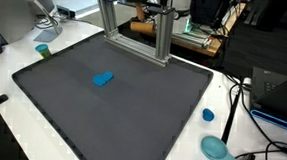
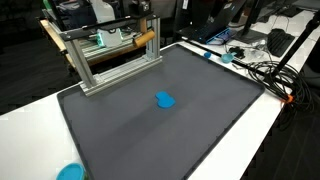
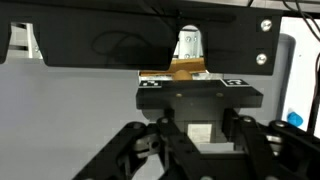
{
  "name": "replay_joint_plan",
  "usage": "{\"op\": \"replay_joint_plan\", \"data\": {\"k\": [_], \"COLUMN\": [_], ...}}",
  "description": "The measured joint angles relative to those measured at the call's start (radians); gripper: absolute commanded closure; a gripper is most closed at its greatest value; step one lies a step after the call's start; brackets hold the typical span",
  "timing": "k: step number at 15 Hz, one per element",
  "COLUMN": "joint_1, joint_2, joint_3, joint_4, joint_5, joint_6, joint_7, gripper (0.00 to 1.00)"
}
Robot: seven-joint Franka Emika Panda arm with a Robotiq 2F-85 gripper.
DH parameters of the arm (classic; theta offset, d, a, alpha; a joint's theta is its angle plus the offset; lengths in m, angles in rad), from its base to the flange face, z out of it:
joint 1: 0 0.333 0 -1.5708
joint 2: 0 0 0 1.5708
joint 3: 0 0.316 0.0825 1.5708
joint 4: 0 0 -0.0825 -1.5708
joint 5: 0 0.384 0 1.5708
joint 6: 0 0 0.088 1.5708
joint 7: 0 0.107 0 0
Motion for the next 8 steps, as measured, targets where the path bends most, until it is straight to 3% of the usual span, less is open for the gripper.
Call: {"op": "replay_joint_plan", "data": {"k": [8], "joint_1": [-0.003], "joint_2": [-0.017], "joint_3": [-0.014], "joint_4": [-0.064], "joint_5": [0.0], "joint_6": [0.0], "joint_7": [0.008], "gripper": [0.78]}}
